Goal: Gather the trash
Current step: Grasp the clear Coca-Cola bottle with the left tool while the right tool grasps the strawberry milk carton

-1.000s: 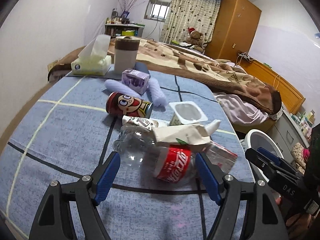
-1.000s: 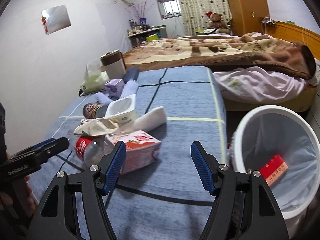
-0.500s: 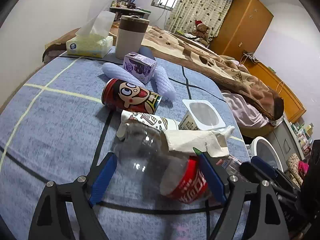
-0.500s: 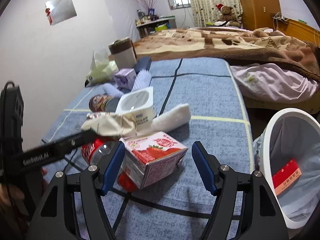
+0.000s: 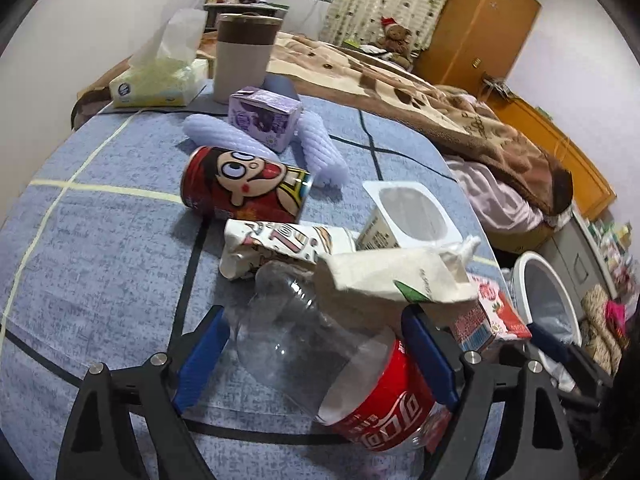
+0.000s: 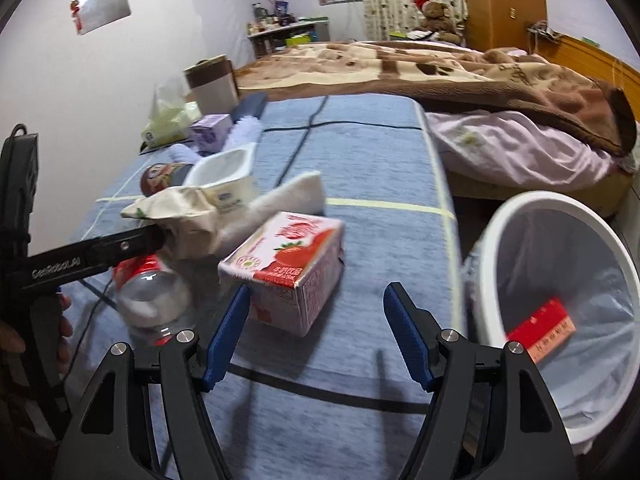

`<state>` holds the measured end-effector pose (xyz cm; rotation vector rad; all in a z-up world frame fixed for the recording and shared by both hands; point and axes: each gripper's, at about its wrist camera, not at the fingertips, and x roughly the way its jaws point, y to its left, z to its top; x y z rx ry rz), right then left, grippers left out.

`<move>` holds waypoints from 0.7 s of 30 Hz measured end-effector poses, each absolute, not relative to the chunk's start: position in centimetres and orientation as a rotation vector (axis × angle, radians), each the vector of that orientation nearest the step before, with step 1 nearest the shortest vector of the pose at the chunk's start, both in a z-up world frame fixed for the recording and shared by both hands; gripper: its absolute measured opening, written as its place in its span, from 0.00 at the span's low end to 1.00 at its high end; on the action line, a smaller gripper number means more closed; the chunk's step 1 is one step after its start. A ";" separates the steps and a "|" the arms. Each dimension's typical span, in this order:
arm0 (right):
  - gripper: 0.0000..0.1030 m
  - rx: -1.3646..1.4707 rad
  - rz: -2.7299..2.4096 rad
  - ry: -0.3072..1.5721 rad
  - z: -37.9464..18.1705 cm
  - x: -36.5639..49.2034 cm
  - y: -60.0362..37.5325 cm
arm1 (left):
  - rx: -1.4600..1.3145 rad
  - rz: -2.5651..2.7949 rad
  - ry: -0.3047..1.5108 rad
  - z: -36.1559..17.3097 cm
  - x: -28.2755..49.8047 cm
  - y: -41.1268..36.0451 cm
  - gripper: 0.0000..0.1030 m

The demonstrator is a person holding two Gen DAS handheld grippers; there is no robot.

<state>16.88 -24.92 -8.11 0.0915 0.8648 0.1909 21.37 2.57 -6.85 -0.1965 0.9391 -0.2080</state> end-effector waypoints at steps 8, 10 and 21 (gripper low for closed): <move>0.69 0.134 0.205 0.844 -7.1 16.3 -25.1 | -0.011 -0.205 0.962 -6.8 19.1 2.3 0.86; 0.69 0.112 0.208 0.849 -7.4 16.7 -24.3 | 0.016 -0.189 0.965 -7.1 18.5 2.7 0.86; 0.69 -0.013 0.104 0.851 -9.4 19.2 -21.5 | -0.034 -0.072 0.963 -7.8 16.5 6.0 0.86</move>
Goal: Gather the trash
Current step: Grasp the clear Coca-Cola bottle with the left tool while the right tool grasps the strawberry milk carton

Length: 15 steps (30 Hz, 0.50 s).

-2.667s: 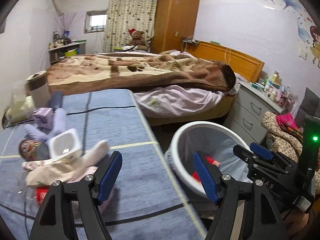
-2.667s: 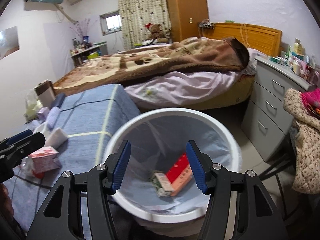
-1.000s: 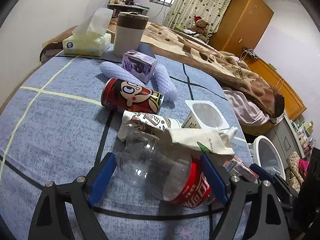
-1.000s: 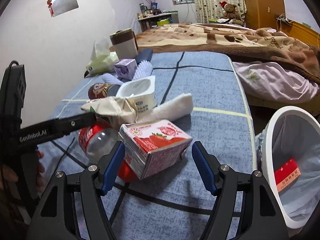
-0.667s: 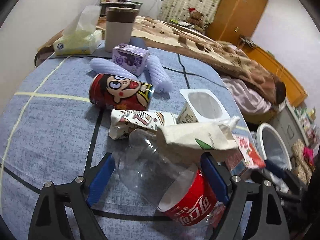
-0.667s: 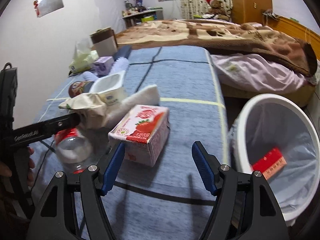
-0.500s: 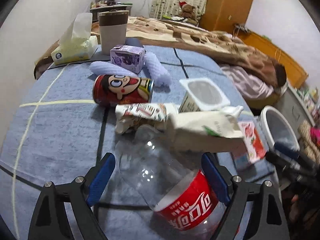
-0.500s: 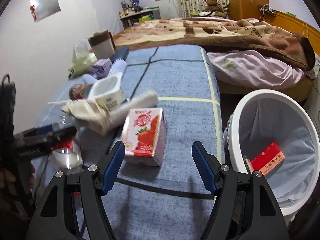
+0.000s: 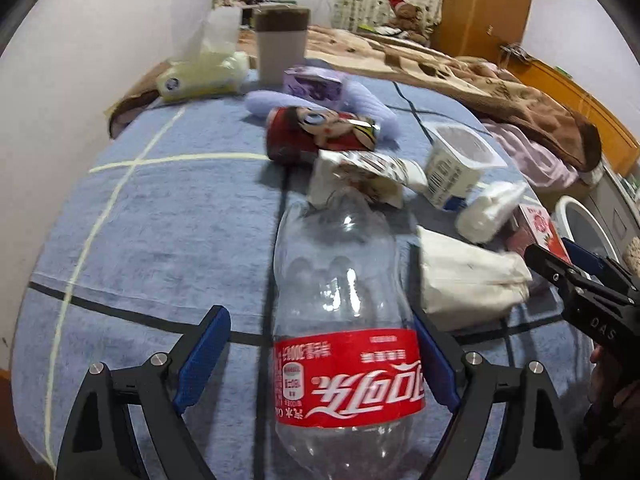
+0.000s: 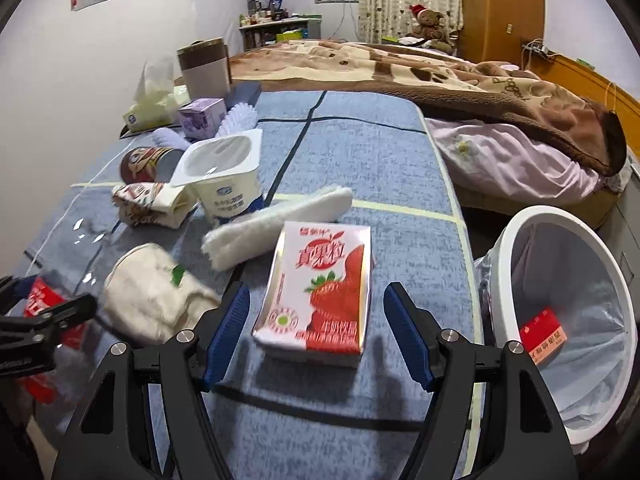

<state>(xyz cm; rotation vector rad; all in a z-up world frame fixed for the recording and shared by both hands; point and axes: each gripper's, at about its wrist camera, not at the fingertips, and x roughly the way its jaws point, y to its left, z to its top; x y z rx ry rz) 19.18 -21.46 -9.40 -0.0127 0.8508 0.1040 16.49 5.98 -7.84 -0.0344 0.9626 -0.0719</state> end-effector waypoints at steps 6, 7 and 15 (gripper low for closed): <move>0.69 -0.009 0.081 0.858 -9.5 19.0 -22.2 | -0.031 -0.082 0.958 -7.5 16.2 6.3 0.73; 0.69 -0.003 0.083 0.862 -9.6 19.1 -22.2 | -0.026 -0.083 0.963 -7.6 16.2 6.2 0.71; 0.53 0.017 0.094 0.857 -9.7 18.7 -22.4 | -0.071 -0.091 0.976 -7.8 15.9 6.4 0.61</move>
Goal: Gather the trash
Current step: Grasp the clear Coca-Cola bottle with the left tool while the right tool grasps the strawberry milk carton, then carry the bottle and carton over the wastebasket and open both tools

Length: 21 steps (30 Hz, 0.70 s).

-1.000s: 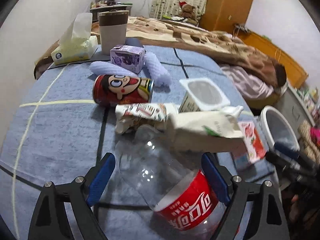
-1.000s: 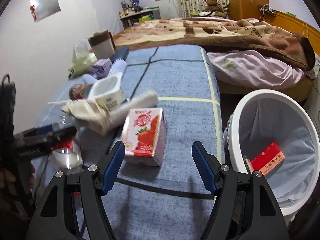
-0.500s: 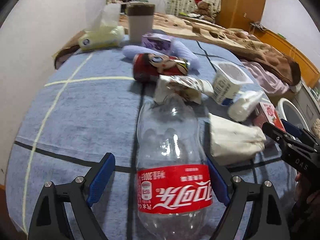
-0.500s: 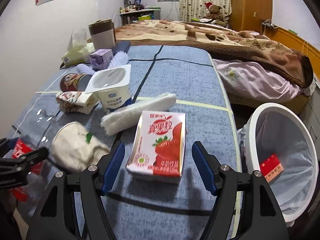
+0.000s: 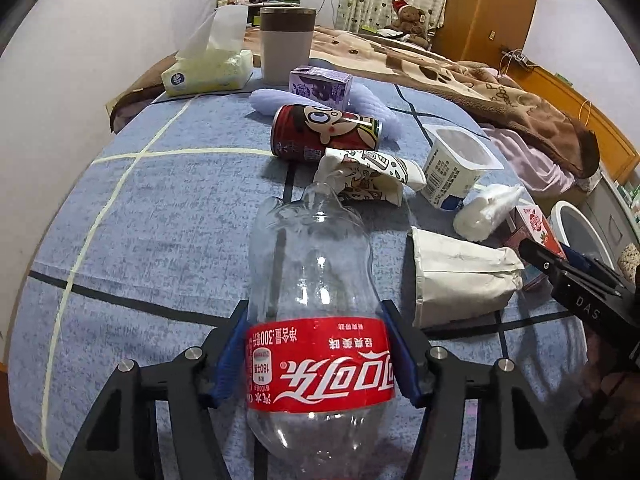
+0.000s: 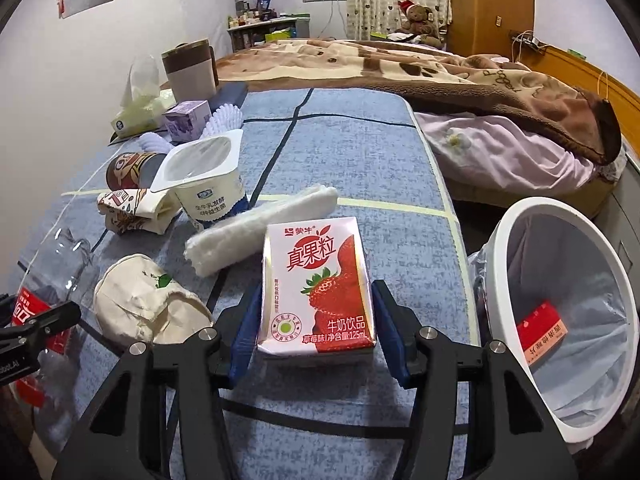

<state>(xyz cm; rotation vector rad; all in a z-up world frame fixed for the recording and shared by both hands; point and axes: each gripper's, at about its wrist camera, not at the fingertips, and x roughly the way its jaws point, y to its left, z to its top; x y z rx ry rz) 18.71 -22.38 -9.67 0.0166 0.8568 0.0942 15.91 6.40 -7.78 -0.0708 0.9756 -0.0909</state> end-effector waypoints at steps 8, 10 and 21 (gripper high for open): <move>0.52 0.034 0.107 0.821 -9.1 18.1 -22.6 | -0.082 -0.098 0.945 -7.2 15.6 6.2 0.61; 0.52 0.040 0.116 0.813 -8.9 17.9 -22.7 | -0.082 -0.104 0.935 -6.8 15.5 5.9 0.61; 0.52 0.072 0.130 0.733 -6.1 16.3 -23.9 | -0.068 -0.153 0.856 -3.7 14.4 3.6 0.61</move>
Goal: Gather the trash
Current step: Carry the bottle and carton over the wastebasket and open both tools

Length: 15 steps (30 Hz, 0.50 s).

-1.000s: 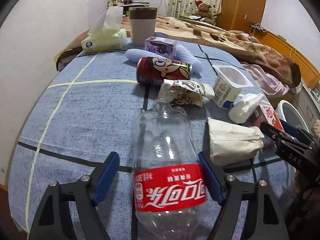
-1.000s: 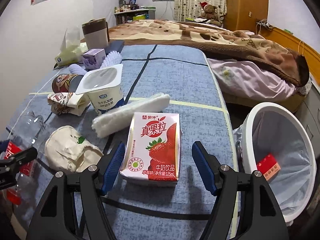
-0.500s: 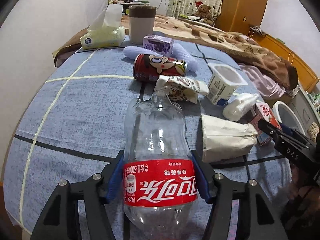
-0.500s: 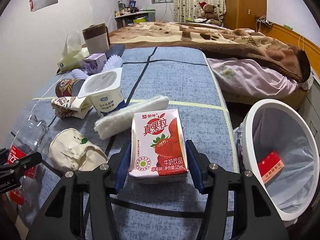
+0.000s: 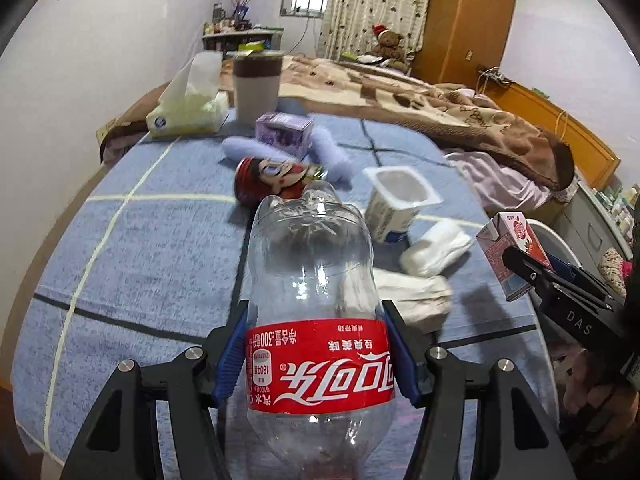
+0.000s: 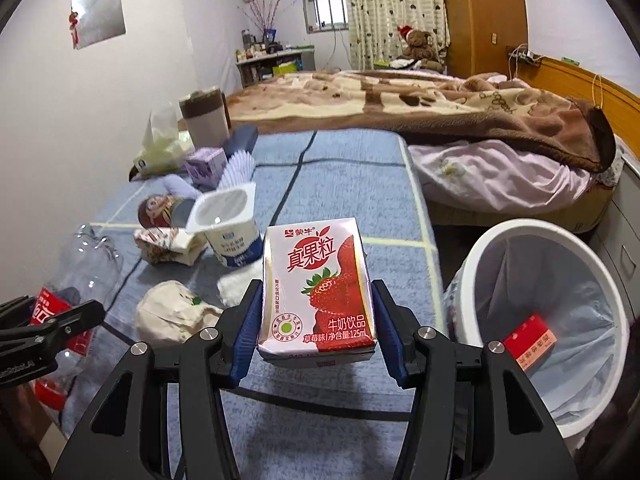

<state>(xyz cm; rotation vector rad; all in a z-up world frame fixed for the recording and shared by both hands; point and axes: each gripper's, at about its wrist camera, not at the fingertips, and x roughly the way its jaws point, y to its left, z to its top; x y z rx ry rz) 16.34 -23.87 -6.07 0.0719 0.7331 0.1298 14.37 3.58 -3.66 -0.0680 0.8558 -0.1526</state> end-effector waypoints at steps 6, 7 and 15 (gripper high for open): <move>0.52 0.094 0.112 0.677 -4.2 15.2 -25.6 | -0.041 -0.201 0.799 -1.6 13.6 0.8 0.61; 0.52 0.095 0.106 0.673 -4.0 15.1 -25.9 | -0.038 -0.212 0.790 -1.2 13.5 0.3 0.61; 0.52 0.120 0.044 0.635 -2.9 13.9 -29.0 | -0.001 -0.307 0.749 0.7 13.5 -4.5 0.61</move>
